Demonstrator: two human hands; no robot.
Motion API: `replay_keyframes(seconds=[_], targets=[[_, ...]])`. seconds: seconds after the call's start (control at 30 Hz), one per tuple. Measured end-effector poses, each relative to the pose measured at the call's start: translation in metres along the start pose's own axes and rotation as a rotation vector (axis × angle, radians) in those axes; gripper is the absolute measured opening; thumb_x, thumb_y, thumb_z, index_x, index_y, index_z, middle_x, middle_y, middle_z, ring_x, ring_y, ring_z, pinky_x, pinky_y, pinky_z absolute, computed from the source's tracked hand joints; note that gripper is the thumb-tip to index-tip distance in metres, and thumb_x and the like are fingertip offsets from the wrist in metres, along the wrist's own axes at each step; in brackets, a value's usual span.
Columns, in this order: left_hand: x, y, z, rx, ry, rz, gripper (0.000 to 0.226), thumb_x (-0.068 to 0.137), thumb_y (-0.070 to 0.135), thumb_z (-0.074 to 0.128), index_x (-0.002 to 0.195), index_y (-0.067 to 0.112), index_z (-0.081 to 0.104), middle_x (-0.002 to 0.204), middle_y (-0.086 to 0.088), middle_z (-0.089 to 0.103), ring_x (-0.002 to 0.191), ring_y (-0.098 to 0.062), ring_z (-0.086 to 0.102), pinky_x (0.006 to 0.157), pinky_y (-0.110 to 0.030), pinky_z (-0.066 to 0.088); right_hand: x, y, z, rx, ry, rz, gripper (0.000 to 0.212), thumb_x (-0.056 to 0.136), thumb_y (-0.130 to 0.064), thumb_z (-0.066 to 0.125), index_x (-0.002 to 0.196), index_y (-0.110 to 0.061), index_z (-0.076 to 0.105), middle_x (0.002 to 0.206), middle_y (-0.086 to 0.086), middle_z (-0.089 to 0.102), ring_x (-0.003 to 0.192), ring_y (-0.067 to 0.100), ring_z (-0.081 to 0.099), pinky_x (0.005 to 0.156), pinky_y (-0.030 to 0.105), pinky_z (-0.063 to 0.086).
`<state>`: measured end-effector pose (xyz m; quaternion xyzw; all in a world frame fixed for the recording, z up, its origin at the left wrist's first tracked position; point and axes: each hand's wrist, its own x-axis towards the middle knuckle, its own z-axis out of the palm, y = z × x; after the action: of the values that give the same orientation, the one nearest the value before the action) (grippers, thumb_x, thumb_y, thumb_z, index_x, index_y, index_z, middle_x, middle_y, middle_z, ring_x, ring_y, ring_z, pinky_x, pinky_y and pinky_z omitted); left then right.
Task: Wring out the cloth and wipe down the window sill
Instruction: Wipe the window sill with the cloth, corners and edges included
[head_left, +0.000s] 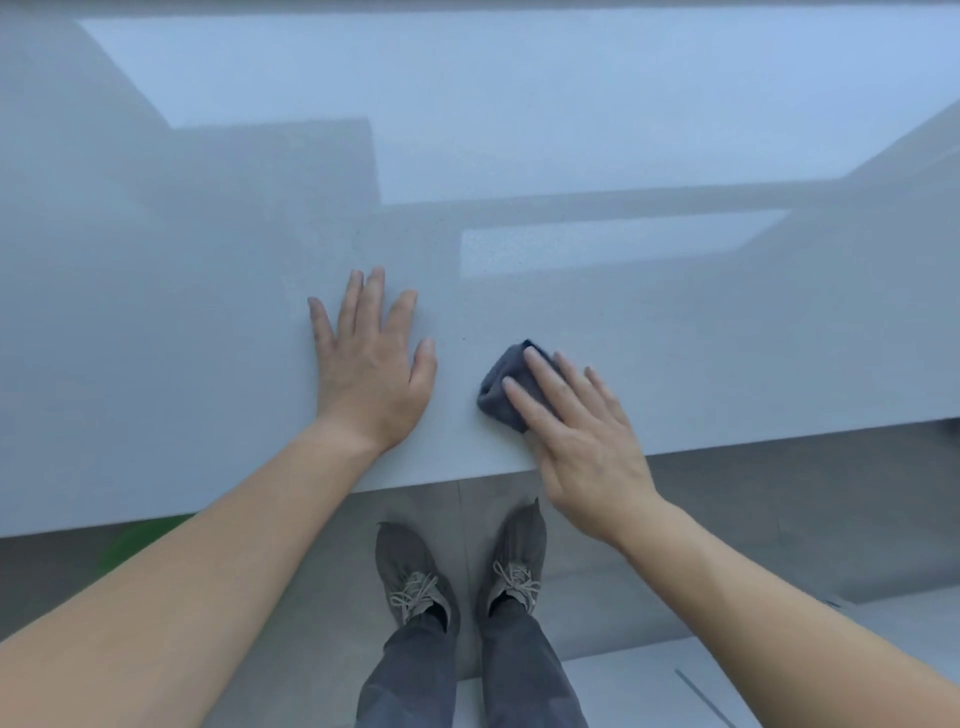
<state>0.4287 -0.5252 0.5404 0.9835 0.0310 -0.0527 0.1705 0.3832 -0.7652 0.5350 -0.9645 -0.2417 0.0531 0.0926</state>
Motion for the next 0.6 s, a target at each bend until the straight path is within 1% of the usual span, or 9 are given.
replay_keyframes(seconds=[0.13, 0.17, 0.2, 0.3, 0.37, 0.4, 0.53, 0.57, 0.6], targets=[[0.011, 0.008, 0.009, 0.041, -0.108, 0.08, 0.068, 0.093, 0.048, 0.023, 0.156, 0.021, 0.021, 0.166, -0.009, -0.001, 0.153, -0.024, -0.009, 0.12, -0.053, -0.011, 0.015, 0.06, -0.011, 0.104, 0.112, 0.529, 0.056, 0.098, -0.024, 0.039, 0.153, -0.025, 0.031, 0.165, 0.002, 0.016, 0.15, 0.03, 0.017, 0.119, 0.053, 0.018], [0.011, 0.009, 0.012, 0.071, -0.109, 0.08, 0.068, 0.093, 0.048, 0.022, 0.156, 0.022, 0.02, 0.166, -0.009, -0.002, 0.153, -0.024, -0.01, 0.12, -0.054, -0.011, 0.018, 0.056, -0.01, 0.09, 0.135, 0.573, 0.056, 0.098, -0.024, 0.039, 0.153, -0.024, 0.031, 0.165, 0.003, 0.015, 0.15, 0.031, 0.015, 0.12, 0.053, 0.018], [0.01, 0.009, 0.014, 0.096, -0.099, 0.08, 0.069, 0.093, 0.049, 0.022, 0.156, 0.022, 0.021, 0.166, -0.01, 0.0, 0.153, -0.025, -0.009, 0.12, -0.056, -0.009, 0.019, 0.046, -0.006, 0.055, 0.148, 0.528, 0.057, 0.096, -0.023, 0.041, 0.153, -0.023, 0.032, 0.165, 0.005, 0.016, 0.15, 0.032, 0.017, 0.119, 0.053, 0.019], [0.011, 0.013, 0.015, 0.11, -0.063, 0.068, 0.066, 0.09, 0.046, 0.025, 0.15, 0.019, 0.033, 0.164, -0.014, 0.013, 0.152, -0.031, 0.003, 0.119, -0.061, -0.004, 0.01, 0.027, 0.001, -0.004, 0.066, 0.178, 0.056, 0.095, -0.022, 0.044, 0.15, -0.021, 0.038, 0.163, 0.006, 0.023, 0.149, 0.032, 0.021, 0.119, 0.052, 0.021], [0.017, 0.015, 0.012, 0.124, -0.034, 0.077, 0.062, 0.09, 0.044, 0.026, 0.143, 0.016, 0.041, 0.159, -0.017, 0.023, 0.15, -0.033, 0.012, 0.117, -0.065, -0.003, 0.019, 0.049, -0.006, -0.006, 0.017, 0.079, 0.054, 0.095, -0.025, 0.042, 0.15, -0.023, 0.039, 0.163, 0.004, 0.023, 0.149, 0.032, 0.024, 0.119, 0.052, 0.021], [0.023, 0.016, 0.01, 0.126, -0.021, 0.091, 0.061, 0.09, 0.044, 0.026, 0.142, 0.015, 0.042, 0.158, -0.018, 0.025, 0.15, -0.032, 0.014, 0.117, -0.065, -0.003, 0.03, 0.064, -0.011, -0.004, 0.024, 0.127, 0.055, 0.095, -0.026, 0.04, 0.15, -0.024, 0.038, 0.163, 0.003, 0.023, 0.148, 0.032, 0.024, 0.119, 0.052, 0.021], [0.056, 0.015, 0.006, 0.113, -0.061, 0.111, 0.064, 0.096, 0.044, 0.027, 0.154, 0.018, 0.025, 0.166, -0.013, 0.005, 0.153, -0.028, -0.002, 0.119, -0.058, -0.008, 0.094, 0.09, -0.022, 0.101, 0.104, 0.658, 0.057, 0.1, -0.029, 0.036, 0.155, -0.031, 0.022, 0.167, -0.003, 0.005, 0.151, 0.027, 0.01, 0.122, 0.047, 0.009], [0.062, 0.015, 0.008, 0.122, -0.086, 0.098, 0.064, 0.098, 0.044, 0.027, 0.156, 0.02, 0.019, 0.166, -0.011, 0.0, 0.153, -0.027, -0.007, 0.119, -0.058, -0.009, 0.103, 0.08, -0.019, 0.071, 0.12, 0.661, 0.058, 0.1, -0.029, 0.037, 0.155, -0.03, 0.022, 0.166, -0.001, 0.006, 0.151, 0.028, 0.01, 0.122, 0.049, 0.01], [0.066, 0.016, 0.01, 0.137, -0.108, 0.083, 0.065, 0.098, 0.045, 0.025, 0.157, 0.021, 0.014, 0.166, -0.01, -0.004, 0.152, -0.026, -0.01, 0.118, -0.058, -0.01, 0.106, 0.067, -0.015, 0.037, 0.126, 0.574, 0.059, 0.098, -0.029, 0.038, 0.155, -0.028, 0.024, 0.166, 0.001, 0.01, 0.151, 0.029, 0.013, 0.121, 0.05, 0.014]])
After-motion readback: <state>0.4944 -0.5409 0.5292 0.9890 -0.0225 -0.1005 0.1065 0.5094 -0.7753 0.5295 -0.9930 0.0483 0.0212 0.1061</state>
